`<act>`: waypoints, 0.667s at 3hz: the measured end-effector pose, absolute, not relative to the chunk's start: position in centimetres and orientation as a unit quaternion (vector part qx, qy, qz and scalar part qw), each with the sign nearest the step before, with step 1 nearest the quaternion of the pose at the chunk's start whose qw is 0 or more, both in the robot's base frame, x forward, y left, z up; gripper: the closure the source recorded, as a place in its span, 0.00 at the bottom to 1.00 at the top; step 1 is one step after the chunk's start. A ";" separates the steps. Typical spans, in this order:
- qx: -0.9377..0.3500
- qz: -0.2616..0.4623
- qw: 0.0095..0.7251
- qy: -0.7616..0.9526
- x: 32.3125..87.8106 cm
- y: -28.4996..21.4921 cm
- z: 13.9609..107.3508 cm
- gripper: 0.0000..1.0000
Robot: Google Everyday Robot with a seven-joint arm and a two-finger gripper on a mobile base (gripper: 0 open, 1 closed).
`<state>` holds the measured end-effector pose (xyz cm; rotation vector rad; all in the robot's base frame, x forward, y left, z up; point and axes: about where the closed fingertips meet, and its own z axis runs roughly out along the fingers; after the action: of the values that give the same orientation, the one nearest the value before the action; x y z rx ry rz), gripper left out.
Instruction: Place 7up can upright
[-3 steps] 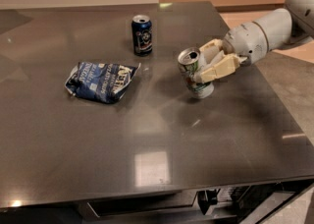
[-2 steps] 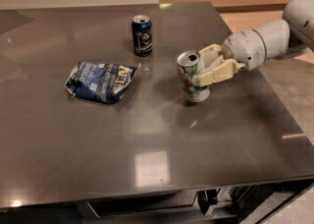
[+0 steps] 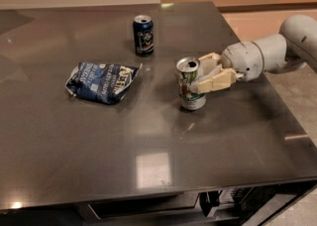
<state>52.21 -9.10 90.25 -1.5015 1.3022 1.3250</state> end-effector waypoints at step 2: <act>-0.563 0.546 0.392 0.480 51.6 -8.5 89.8 0.59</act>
Offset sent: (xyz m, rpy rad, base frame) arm -0.0159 0.0003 -0.0072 0.1805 0.0209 0.0358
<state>51.56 -8.47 89.76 -1.4303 1.2197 1.3878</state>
